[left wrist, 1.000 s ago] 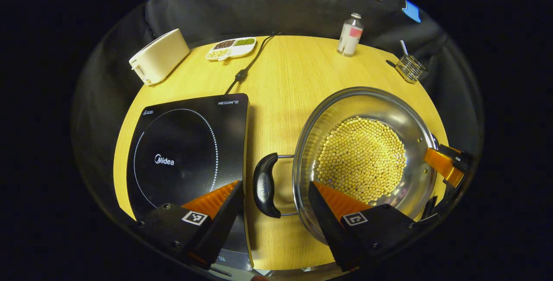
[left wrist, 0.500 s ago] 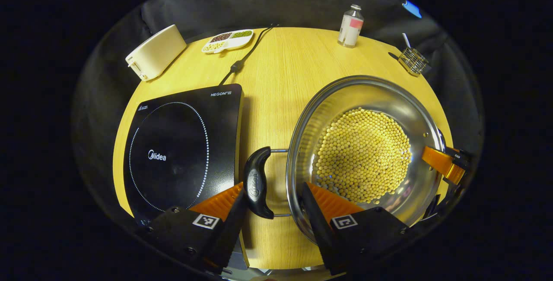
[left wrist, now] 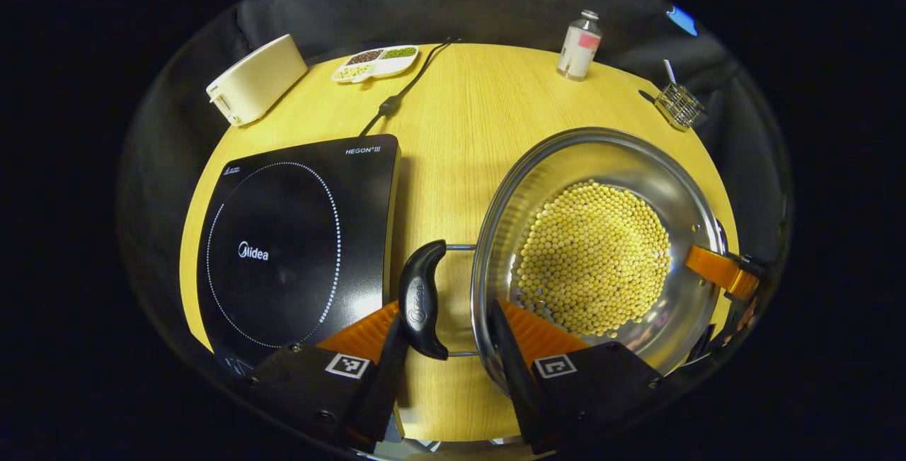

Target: First push the handle of the pot to place it horizontally, then grasp the pot with both hands and set it on the induction cooktop.

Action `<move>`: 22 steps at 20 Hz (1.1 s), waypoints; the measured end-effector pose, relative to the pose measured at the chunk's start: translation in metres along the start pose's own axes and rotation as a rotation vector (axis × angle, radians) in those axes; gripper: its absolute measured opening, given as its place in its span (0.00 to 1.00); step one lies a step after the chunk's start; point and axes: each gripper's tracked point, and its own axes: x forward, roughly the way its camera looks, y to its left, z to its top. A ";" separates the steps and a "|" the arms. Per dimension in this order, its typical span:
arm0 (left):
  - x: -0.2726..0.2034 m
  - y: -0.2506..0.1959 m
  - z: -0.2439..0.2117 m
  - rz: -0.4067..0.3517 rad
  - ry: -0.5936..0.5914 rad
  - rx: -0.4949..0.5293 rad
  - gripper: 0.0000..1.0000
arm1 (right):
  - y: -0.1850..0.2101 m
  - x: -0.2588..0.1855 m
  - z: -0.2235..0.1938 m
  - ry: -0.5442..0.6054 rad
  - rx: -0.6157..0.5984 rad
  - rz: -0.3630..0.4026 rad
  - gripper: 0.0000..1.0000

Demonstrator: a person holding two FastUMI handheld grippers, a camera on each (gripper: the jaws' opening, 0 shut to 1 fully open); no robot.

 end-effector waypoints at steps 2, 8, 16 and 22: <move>0.000 -0.001 0.002 -0.007 -0.005 -0.003 0.67 | -0.001 -0.002 -0.001 0.011 0.011 -0.013 0.46; -0.003 -0.006 0.001 -0.034 -0.008 -0.028 0.62 | -0.006 -0.007 -0.005 0.005 0.028 -0.014 0.39; -0.018 -0.015 0.014 -0.040 -0.043 0.003 0.63 | -0.013 -0.029 0.004 -0.033 0.047 -0.030 0.39; -0.046 -0.011 0.017 -0.035 -0.055 -0.035 0.61 | -0.002 -0.055 0.018 -0.062 0.018 -0.022 0.39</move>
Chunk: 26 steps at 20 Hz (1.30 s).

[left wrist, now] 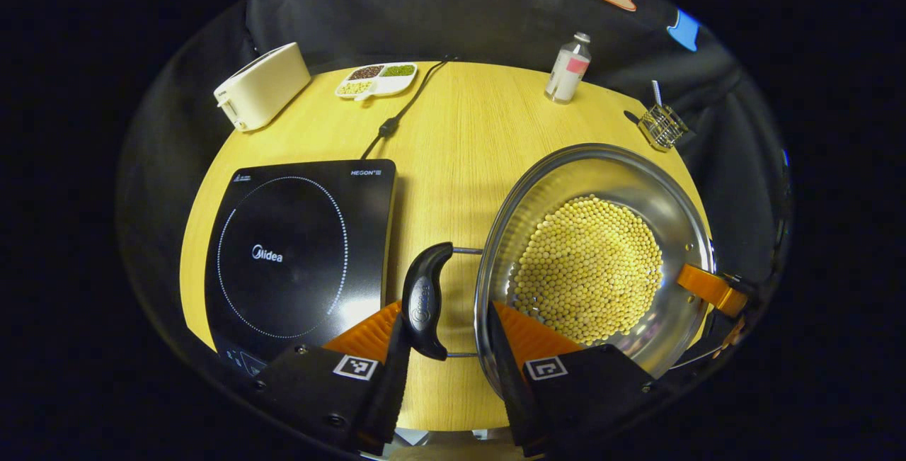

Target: First push the handle of the pot to place it horizontally, then grasp the pot with both hands and set it on the induction cooktop.

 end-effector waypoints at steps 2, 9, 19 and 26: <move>-0.011 0.004 0.002 0.013 -0.017 -0.010 0.61 | 0.007 -0.006 0.008 -0.013 -0.010 0.014 0.39; -0.044 0.028 0.005 0.065 -0.048 -0.068 0.61 | 0.039 -0.020 0.017 -0.025 -0.059 0.076 0.44; -0.058 0.087 0.011 0.050 -0.041 -0.070 0.61 | 0.102 -0.033 0.016 -0.035 -0.063 0.057 0.43; -0.056 0.171 0.031 0.021 -0.016 -0.005 0.61 | 0.185 -0.034 -0.005 -0.029 -0.004 0.006 0.43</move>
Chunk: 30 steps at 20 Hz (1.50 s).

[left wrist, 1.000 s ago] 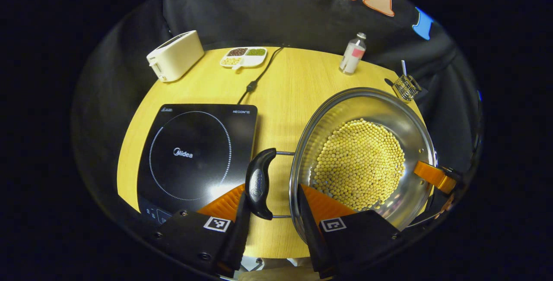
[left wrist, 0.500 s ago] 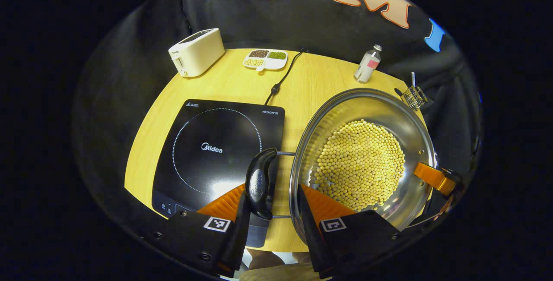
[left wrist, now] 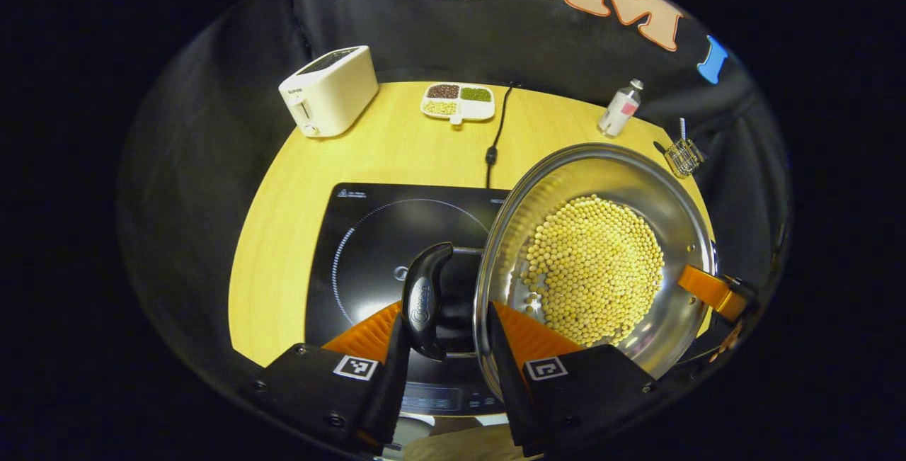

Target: First push the handle of the pot to place it horizontally, then grasp the pot with both hands and set it on the induction cooktop.

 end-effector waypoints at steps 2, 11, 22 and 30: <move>0.001 0.022 0.002 -0.006 0.011 0.003 0.61 | 0.023 0.002 -0.008 0.002 0.008 -0.009 0.43; 0.012 0.095 0.004 -0.010 0.050 -0.014 0.61 | 0.099 0.018 -0.025 0.034 -0.001 -0.028 0.43; 0.029 0.150 0.002 0.018 0.101 -0.037 0.61 | 0.155 0.051 -0.040 0.100 -0.010 -0.020 0.44; 0.039 0.155 0.000 0.015 0.097 -0.048 0.61 | 0.160 0.061 -0.046 0.111 -0.012 -0.023 0.44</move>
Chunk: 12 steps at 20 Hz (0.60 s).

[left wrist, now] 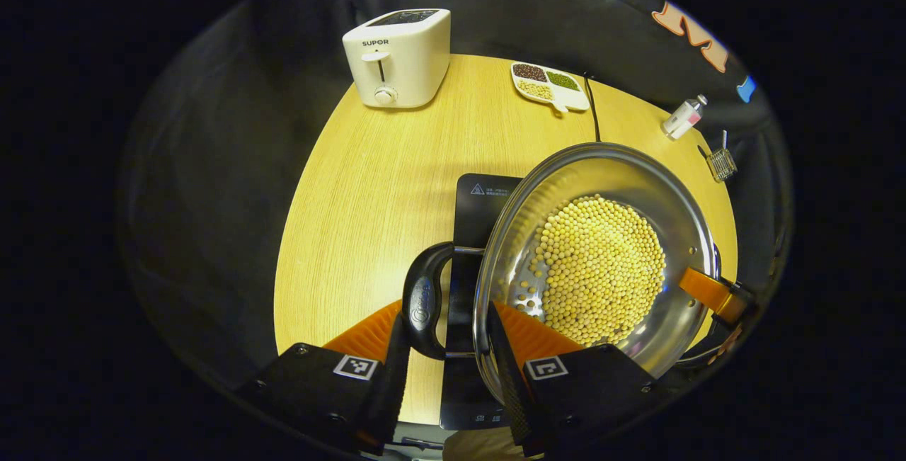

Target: First push the handle of the pot to place it horizontally, then grasp the pot with both hands and set it on the induction cooktop.

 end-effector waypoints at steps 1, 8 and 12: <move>0.000 0.000 0.000 -0.001 -0.006 -0.002 0.62 | 0.000 0.001 -0.001 -0.002 0.008 0.002 0.44; 0.001 0.000 0.000 -0.001 -0.018 0.013 0.66 | 0.000 0.003 -0.002 -0.005 0.026 0.015 0.39; 0.001 0.002 0.000 0.028 -0.029 0.046 0.70 | -0.002 0.004 -0.003 -0.005 0.033 0.011 0.47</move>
